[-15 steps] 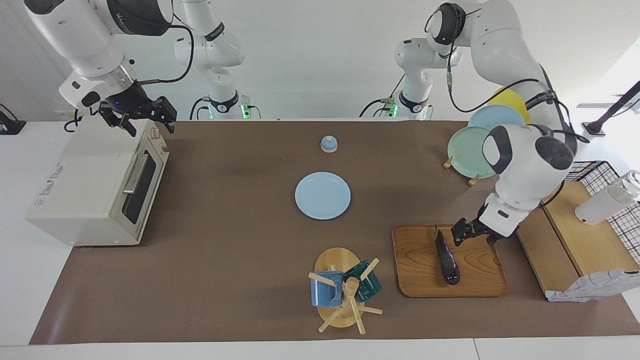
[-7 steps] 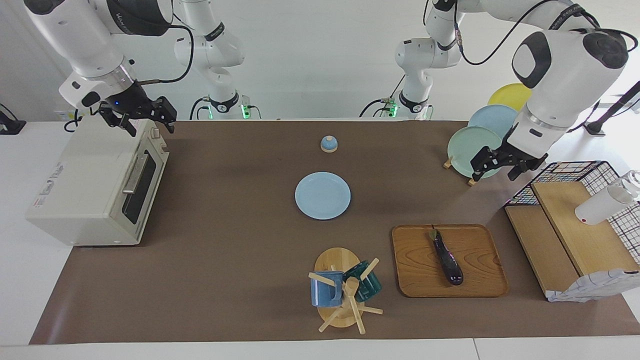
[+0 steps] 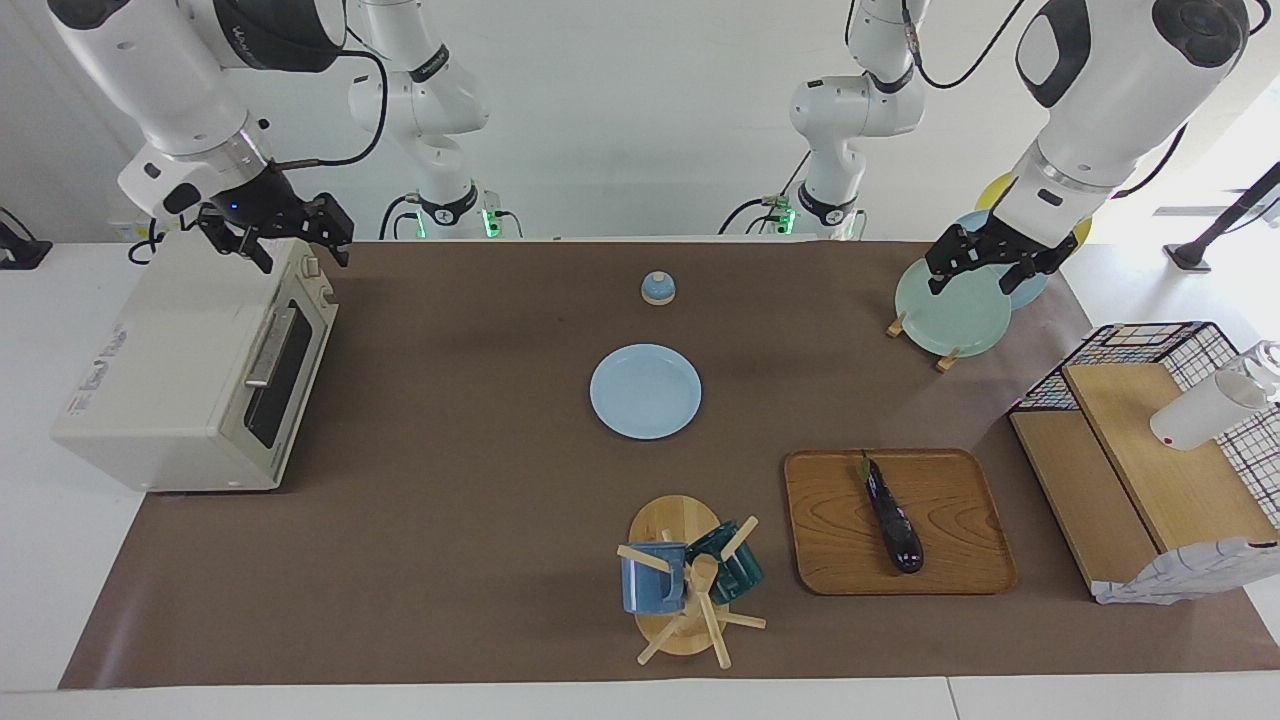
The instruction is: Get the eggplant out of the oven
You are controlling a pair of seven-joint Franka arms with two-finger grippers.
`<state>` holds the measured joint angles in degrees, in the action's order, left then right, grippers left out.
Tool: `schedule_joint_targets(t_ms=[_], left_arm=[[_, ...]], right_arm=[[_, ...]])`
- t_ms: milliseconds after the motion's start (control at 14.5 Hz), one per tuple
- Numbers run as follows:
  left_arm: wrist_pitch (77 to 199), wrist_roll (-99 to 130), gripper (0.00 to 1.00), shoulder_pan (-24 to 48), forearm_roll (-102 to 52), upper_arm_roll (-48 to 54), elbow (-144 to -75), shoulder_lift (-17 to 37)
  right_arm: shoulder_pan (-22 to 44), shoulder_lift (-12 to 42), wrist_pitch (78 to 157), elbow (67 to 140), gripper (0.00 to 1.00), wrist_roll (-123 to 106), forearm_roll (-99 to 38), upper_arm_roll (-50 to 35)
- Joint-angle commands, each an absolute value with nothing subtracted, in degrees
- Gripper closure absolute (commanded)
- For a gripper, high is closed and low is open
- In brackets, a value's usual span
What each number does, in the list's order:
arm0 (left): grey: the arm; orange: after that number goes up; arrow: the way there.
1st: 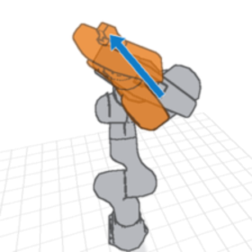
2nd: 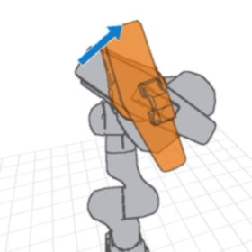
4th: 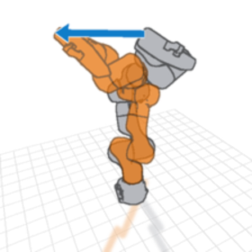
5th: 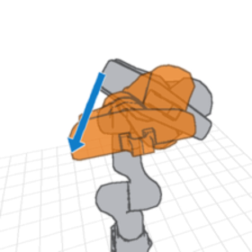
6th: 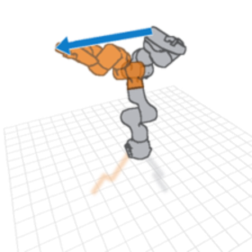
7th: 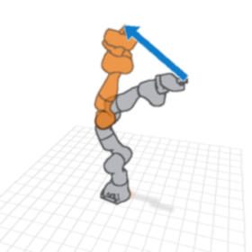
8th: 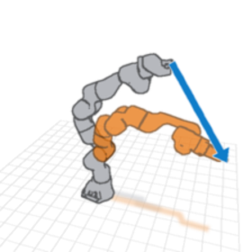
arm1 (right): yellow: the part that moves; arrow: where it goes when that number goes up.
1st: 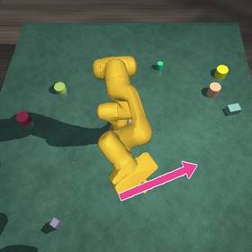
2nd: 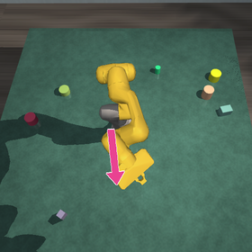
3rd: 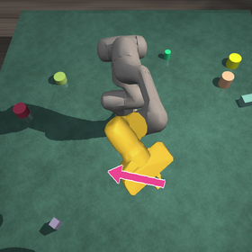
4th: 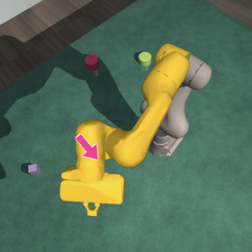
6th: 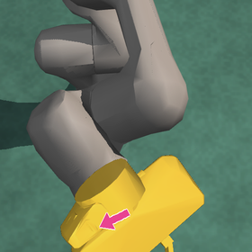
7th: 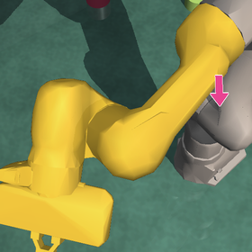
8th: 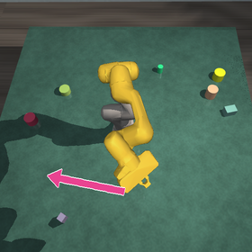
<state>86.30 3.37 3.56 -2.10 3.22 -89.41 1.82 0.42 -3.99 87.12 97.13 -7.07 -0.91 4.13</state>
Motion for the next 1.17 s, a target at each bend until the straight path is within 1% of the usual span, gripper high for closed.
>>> schedule_joint_targets(t_ms=[0, 138, 413, 1101], left_arm=[[86.0, 5.4, 0.00, 4.6, -1.1, 2.9, -93.5, -1.0], [86.7, 5.4, 0.00, 4.6, -1.1, 2.9, -96.3, -2.3], [85.7, 5.4, 0.00, 4.6, -1.1, 2.9, -96.1, -3.8], [86.8, 5.3, 0.00, 4.4, -1.5, 3.0, -95.6, -3.7]], right_arm=[[0.2, -5.2, 86.8, 98.3, 0.00, -6.4, -2.1, 4.0], [0.2, -5.2, 86.8, 98.3, 0.00, -6.4, -2.1, 4.1], [0.2, -5.2, 86.8, 98.3, 0.00, -6.4, -2.1, 4.0], [0.2, -5.2, 86.8, 98.3, 0.00, -6.4, -2.1, 4.0]])
